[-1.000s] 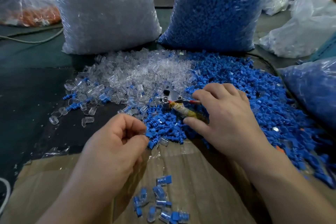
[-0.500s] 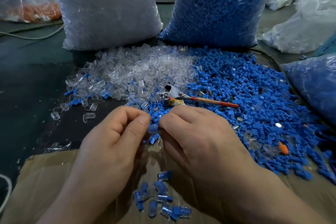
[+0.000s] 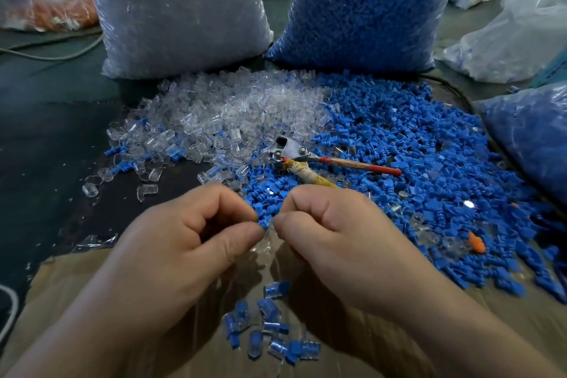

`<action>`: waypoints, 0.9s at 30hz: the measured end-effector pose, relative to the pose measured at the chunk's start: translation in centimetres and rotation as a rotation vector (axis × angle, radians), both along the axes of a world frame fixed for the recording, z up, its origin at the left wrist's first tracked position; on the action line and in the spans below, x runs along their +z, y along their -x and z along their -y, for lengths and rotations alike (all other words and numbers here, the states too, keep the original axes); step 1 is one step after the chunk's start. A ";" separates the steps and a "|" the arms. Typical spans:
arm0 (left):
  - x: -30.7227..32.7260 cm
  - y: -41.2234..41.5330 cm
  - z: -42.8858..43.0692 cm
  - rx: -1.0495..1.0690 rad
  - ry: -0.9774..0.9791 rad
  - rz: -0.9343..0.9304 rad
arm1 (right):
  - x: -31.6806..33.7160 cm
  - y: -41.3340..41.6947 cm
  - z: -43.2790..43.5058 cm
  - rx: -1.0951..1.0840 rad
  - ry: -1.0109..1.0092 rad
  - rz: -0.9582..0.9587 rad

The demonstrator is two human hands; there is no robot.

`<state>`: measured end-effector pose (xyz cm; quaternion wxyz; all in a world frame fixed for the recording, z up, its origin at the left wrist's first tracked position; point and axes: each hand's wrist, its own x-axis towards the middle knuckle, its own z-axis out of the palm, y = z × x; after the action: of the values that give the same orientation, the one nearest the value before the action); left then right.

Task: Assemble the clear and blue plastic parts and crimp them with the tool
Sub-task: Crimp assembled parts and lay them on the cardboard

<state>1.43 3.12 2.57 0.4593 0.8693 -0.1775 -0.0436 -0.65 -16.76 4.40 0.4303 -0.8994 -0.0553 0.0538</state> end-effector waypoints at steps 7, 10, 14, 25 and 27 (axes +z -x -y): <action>0.3 -0.5 -0.7 -0.238 -0.322 -0.117 | -1.3 0.0 0.4 0.098 0.546 0.212; 0.4 -0.5 -0.5 -0.298 -0.388 -0.075 | -2.1 -0.5 -0.3 0.124 0.619 0.233; 0.8 -0.1 -0.3 -0.284 -0.380 -0.086 | -2.6 -1.6 -1.1 0.130 0.685 0.253; -1.1 -1.6 -0.3 0.126 -0.681 0.129 | -2.8 -1.8 -0.4 0.076 0.496 0.261; -1.1 -1.7 0.0 0.138 -0.652 0.118 | -2.7 -1.6 -0.2 0.045 0.438 0.244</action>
<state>3.14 3.10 1.51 0.1478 0.9814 -0.1210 -0.0166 0.97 -16.57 1.71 0.2141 -0.9695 -0.1138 -0.0348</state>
